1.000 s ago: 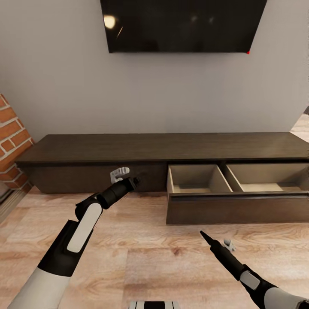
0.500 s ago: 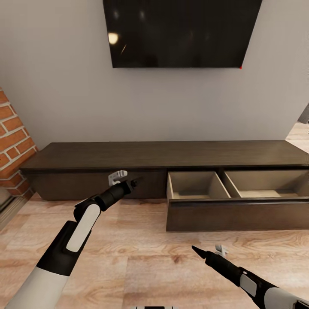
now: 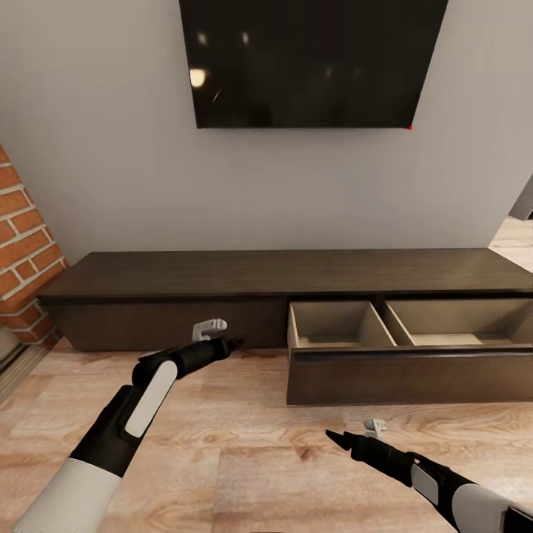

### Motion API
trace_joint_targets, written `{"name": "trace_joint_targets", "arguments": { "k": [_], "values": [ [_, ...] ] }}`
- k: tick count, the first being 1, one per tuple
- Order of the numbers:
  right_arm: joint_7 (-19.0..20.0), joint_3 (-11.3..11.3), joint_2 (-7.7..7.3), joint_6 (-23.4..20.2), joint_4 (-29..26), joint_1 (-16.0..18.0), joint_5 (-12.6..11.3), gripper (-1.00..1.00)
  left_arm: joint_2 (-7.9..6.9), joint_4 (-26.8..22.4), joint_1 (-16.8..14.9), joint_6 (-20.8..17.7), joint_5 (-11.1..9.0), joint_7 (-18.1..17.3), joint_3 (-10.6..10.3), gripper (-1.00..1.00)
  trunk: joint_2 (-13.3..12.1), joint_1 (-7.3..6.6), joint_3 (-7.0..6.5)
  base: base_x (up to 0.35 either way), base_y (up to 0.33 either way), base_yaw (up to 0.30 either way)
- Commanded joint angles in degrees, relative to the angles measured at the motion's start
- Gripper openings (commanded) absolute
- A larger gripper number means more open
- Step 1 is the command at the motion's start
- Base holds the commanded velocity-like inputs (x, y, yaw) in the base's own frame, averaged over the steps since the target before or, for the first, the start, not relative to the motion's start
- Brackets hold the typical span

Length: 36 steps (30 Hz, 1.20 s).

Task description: Place each of the two pumpkins and all three candles from the living room inside a cabinet in the living room (use any cabinet), then make sure every cabinet is closed, and position the cauldron so it is next to a table in the living room.

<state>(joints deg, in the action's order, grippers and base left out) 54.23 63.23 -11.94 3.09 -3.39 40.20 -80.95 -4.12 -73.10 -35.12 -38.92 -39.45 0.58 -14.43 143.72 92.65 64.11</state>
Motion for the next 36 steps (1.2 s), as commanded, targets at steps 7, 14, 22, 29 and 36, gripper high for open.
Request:
{"name": "trace_joint_targets", "arguments": {
  "k": [7, 14, 22, 29, 36],
  "values": [
    [0.08, 0.50, -0.01, 0.34, -0.04, 0.05, -0.03, 1.00, -0.08, 2.56, -0.04, -0.40, 0.37, 0.11, -0.07, 1.00, 0.02, -0.01, 0.05, 0.000, 0.000, 0.000],
    [0.08, 0.50, -0.04, 0.32, -0.04, 0.06, 0.00, 1.00, -0.08, 5.89, -0.04, -0.22, 0.43, 0.41, 0.01, 1.00, 0.02, -0.01, 0.05, 0.000, 0.000, 0.000],
    [0.01, 0.57, -0.03, 0.34, 0.01, 0.06, 0.55, 1.00, -0.51, 10.54, -0.04, 0.22, 0.43, 0.75, 0.10, 1.00, 0.02, -0.01, 0.05, 0.000, 0.000, 0.014],
    [0.00, 0.57, -0.02, 0.32, 0.04, 0.06, 0.84, 1.00, -0.66, 13.54, -0.04, 0.51, 0.46, 0.89, 0.12, 1.00, 0.02, -0.01, 0.05, 0.000, 0.000, 0.208],
    [0.01, 0.64, -0.04, 0.34, 0.05, 0.06, 0.88, 1.00, -0.70, 17.27, -0.04, 3.10, 0.48, 0.84, 0.09, 1.00, 0.02, -0.01, 0.15, 0.000, 0.000, 0.278]
  ]
}}
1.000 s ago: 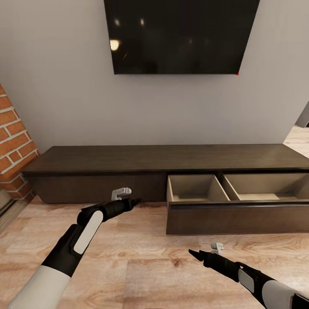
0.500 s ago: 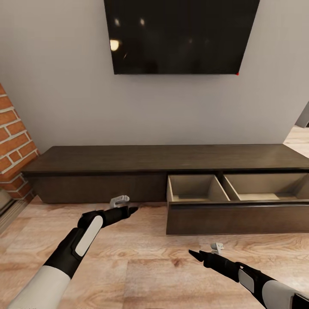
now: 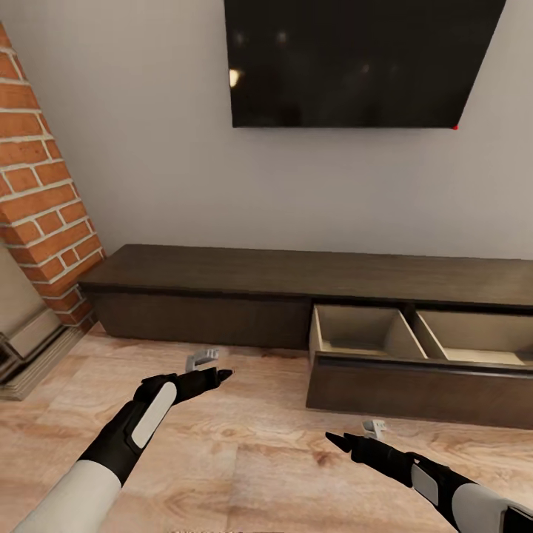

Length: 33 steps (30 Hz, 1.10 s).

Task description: Place each of the two pumpkins and all three candles from the living room inside a cabinet in the living room (use any cabinet), then make sure every cabinet is closed, and position the cauldron so it is next to a table in the living room.

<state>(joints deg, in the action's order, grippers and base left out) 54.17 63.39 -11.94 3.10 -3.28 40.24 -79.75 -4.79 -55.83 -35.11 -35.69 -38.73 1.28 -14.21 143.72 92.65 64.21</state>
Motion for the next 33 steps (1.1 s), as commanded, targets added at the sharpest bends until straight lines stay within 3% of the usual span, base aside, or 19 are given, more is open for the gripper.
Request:
{"name": "trace_joint_targets", "arguments": {
  "k": [1, 3, 5, 9, 14, 29, 33],
  "values": [
    [-0.05, 0.49, -0.03, 0.32, -0.06, 0.01, -0.32, 1.00, -0.01, 1.85, -0.05, 1.22, -0.27, 0.13, -0.16, 1.00, 0.02, -0.01, 0.05, 0.000, 0.000, 0.283],
    [-1.48, 0.50, -0.02, 0.31, -0.09, 0.01, -0.30, 1.00, 0.00, 3.71, -0.05, 2.63, -0.28, 0.11, -0.18, 1.00, 0.02, -0.01, 0.06, 0.000, 0.000, 0.284],
    [-5.68, 0.50, -0.02, 0.18, -0.25, 0.01, 0.38, 1.00, 0.03, 6.16, -0.05, 4.32, -0.29, 0.05, -0.19, 1.00, 0.02, -0.01, 0.03, 0.000, 0.000, 0.285],
    [-9.95, 0.40, -0.02, 0.16, -0.56, 0.01, 6.20, 1.00, 0.04, 10.18, -0.05, 7.23, -0.30, -0.09, -0.20, 1.00, 0.02, -0.01, -0.10, 0.000, 0.000, 0.275],
    [-10.62, 0.28, -0.02, 0.22, -0.65, 0.01, 9.69, 1.00, 0.04, 11.84, -0.05, 8.70, -0.30, -0.08, -0.26, 1.00, 0.02, -0.01, -0.32, 0.000, 0.000, 0.268],
    [-11.14, 0.30, 0.06, -0.01, -0.67, 0.01, 10.57, 1.00, 0.33, 17.81, -0.03, 9.66, -0.38, 0.01, -0.45, 1.00, 0.02, -0.01, -1.06, 0.000, 0.000, 0.253],
    [-11.36, 0.36, 0.07, 0.14, -0.67, 0.01, 10.63, 1.00, 0.46, 20.04, -0.02, 14.21, -0.55, -0.16, -0.59, 1.00, 0.02, -0.01, -1.27, 0.000, 0.000, 0.239]
  ]
}}
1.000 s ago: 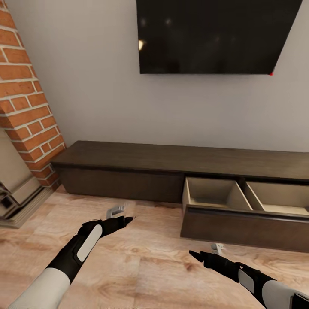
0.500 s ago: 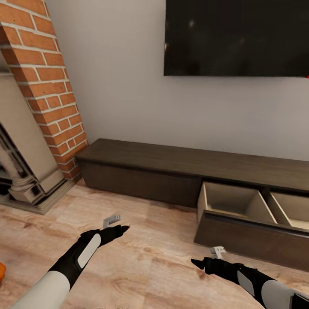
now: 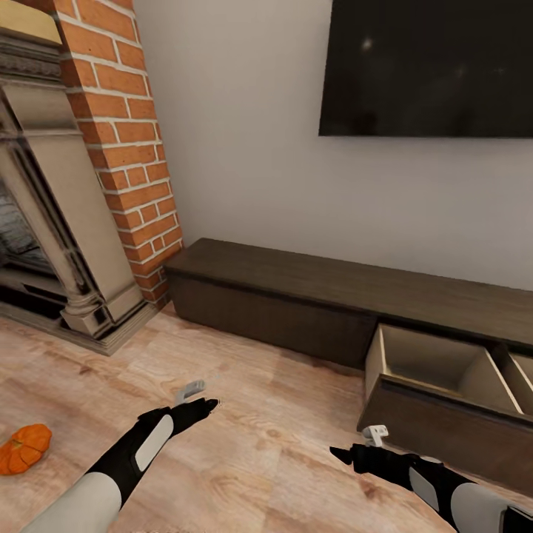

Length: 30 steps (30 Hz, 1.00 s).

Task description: Place each of the two pumpkins and all three candles from the living room inside a cabinet in the living room (use any cabinet), then make sure every cabinet is closed, and position the cauldron so it is next to a table in the living room.

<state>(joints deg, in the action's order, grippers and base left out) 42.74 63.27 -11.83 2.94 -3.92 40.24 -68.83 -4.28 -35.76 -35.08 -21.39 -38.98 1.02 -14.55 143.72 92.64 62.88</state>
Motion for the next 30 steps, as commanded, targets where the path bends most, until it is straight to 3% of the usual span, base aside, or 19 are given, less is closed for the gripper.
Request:
{"name": "trace_joint_targets", "arguments": {
  "k": [1, 2, 7, 24, 30],
  "values": [
    [-0.02, 0.51, -0.04, 0.37, -0.04, 0.01, -0.29, 1.00, -0.01, 1.04, -0.05, 1.62, -0.33, 0.03, -0.31, 1.00, 0.02, -0.01, -0.01, 0.000, 0.000, 0.238],
    [-0.11, 0.52, -0.04, 0.43, -0.04, 0.01, -0.32, 1.00, 0.02, 2.53, -0.06, 3.31, -0.41, -0.22, -0.33, 1.00, 0.02, -0.01, -0.07, 0.000, 0.000, 0.238],
    [-0.31, 0.48, -0.05, 0.37, -0.04, 0.01, -0.39, 1.00, 0.05, 3.83, -0.07, 4.82, -0.54, -1.28, -0.33, 1.00, 0.02, -0.01, -0.35, 0.000, 0.000, 0.238],
    [-3.44, 0.53, 0.79, 0.38, -0.04, 0.01, -0.05, 1.00, 0.06, 5.90, -0.05, 5.77, -0.36, -1.01, -0.39, 1.00, 0.02, -0.01, -1.34, 0.000, 0.000, 0.236],
    [-4.15, 0.51, 0.84, 0.47, -0.04, 0.01, 4.25, 1.00, 0.06, 7.93, -0.07, 6.99, -0.24, -0.98, -0.32, 1.00, 0.02, -0.01, -1.71, 0.000, 0.000, 0.227]
  ]
}}
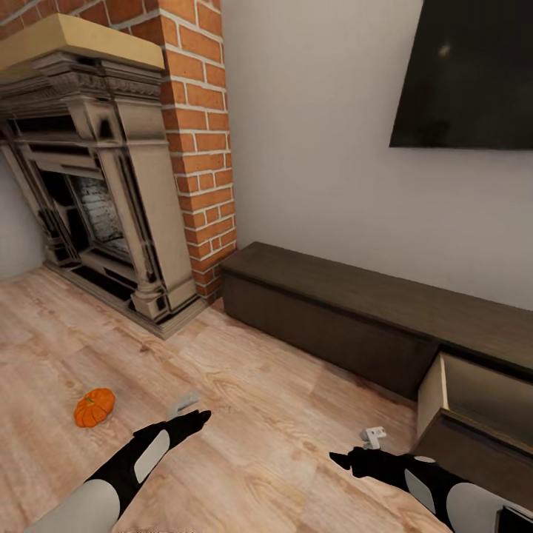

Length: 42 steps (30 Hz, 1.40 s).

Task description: Place each of the two pumpkins and all three candles from the living room inside a cabinet in the living room (use any cabinet), then make sure every cabinet is closed, and position the cauldron so it is next to a table in the living room.

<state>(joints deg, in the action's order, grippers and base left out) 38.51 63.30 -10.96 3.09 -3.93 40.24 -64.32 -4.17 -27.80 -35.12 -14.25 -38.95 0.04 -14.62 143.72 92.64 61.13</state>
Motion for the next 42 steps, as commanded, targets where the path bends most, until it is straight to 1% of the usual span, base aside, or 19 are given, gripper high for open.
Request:
{"name": "trace_joint_targets", "arguments": {
  "k": [1, 3, 8, 20, 33, 42],
  "values": [
    [-0.54, 0.46, -0.03, 0.32, -0.02, 0.02, 0.65, 1.00, -0.05, 0.12, -0.04, 0.10, -0.26, 0.02, -0.24, 1.00, 0.02, -0.01, -0.02, 0.000, 0.000, 0.213],
    [-1.54, 0.44, -0.01, 0.33, -0.02, 0.02, 1.56, 1.00, -0.05, 0.24, -0.04, 0.31, -0.25, 0.03, -0.24, 1.00, 0.02, -0.01, -0.16, 0.000, 0.000, 0.208],
    [-2.73, 0.43, 0.00, 0.35, -0.02, 0.02, 2.40, 1.00, 0.06, 0.36, -0.03, 0.58, -0.25, -0.04, -0.23, 1.00, 0.02, -0.01, -0.53, 0.000, 0.000, 0.203],
    [-2.74, 0.42, -0.10, 0.42, -0.02, 0.02, 2.53, 1.00, 0.30, 0.38, -0.02, 0.63, -0.25, 0.05, -0.23, 1.00, 0.02, -0.01, -1.35, 0.000, 0.000, 0.214],
    [-2.82, 0.42, -0.11, 0.42, -0.02, 0.02, 2.53, 1.00, 0.31, 0.38, -0.04, 0.63, -0.25, 0.05, -0.23, 1.00, -0.15, -0.35, -4.99, 0.000, 0.000, 0.230],
    [-2.86, 0.42, -0.11, 0.31, -0.02, 0.02, 2.53, 1.00, 0.30, 0.38, -0.04, 0.63, -0.25, 0.05, -0.23, 1.00, -0.15, -0.35, -5.30, 0.000, 0.000, 0.262]
  ]
}}
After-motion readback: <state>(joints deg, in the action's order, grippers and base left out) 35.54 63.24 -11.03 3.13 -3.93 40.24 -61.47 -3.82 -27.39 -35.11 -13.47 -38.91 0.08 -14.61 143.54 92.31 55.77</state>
